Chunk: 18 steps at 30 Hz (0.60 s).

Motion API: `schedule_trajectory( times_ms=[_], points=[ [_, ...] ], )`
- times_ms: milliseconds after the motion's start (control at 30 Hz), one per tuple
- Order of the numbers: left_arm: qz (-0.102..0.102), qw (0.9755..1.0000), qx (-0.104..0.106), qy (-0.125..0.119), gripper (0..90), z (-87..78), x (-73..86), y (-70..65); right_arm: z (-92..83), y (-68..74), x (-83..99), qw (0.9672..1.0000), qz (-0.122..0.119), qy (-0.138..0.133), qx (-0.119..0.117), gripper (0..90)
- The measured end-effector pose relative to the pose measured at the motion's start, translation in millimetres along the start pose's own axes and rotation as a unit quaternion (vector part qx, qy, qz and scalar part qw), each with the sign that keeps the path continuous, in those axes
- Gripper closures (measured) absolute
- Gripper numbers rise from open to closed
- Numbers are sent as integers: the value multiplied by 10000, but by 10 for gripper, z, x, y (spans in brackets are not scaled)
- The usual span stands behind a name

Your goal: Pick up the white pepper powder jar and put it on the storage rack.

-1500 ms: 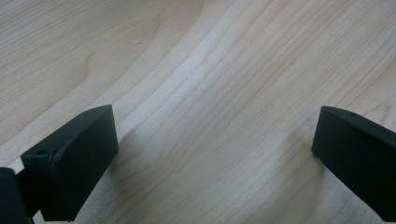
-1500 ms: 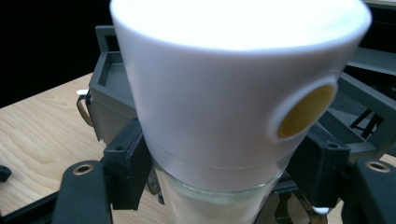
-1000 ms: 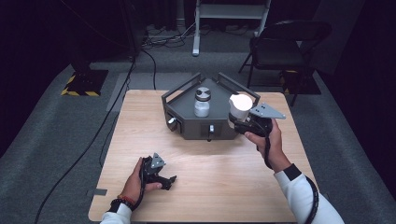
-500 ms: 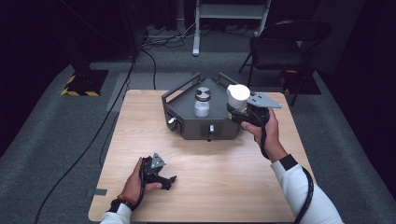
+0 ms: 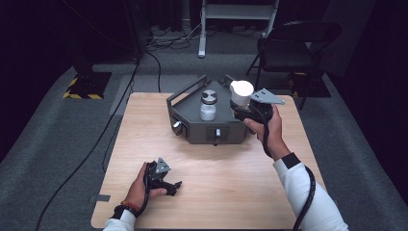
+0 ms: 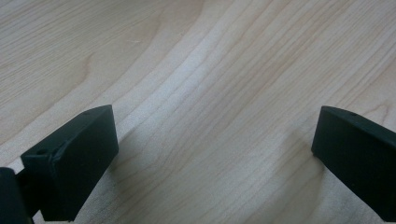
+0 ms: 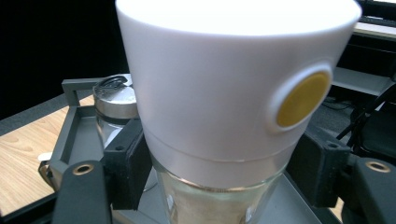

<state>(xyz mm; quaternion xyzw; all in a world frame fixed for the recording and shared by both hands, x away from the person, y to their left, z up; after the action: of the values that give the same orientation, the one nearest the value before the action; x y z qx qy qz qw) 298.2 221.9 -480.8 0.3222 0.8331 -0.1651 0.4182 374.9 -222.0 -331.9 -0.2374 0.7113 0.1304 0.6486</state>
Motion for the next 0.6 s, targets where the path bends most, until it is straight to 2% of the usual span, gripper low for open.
schedule_trajectory(
  times_ms=[600],
  points=[
    [0,10000,-1,-2,0,0,1,0,207,-17,199,9997,168,132,78,301]
  ],
)
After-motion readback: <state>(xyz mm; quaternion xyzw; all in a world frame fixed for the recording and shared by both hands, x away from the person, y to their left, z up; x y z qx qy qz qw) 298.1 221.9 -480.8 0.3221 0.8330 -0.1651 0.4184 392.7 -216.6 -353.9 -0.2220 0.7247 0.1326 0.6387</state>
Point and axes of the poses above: each handheld gripper's, and its own axes: z roughly forward along the jaws, x roughly out of its underside, y roughly to its left, the point moved 3 cm from there along z, roughly forward along the jaws, and after that the axes turned 9 degrees about -y, right-handed, at the moved point
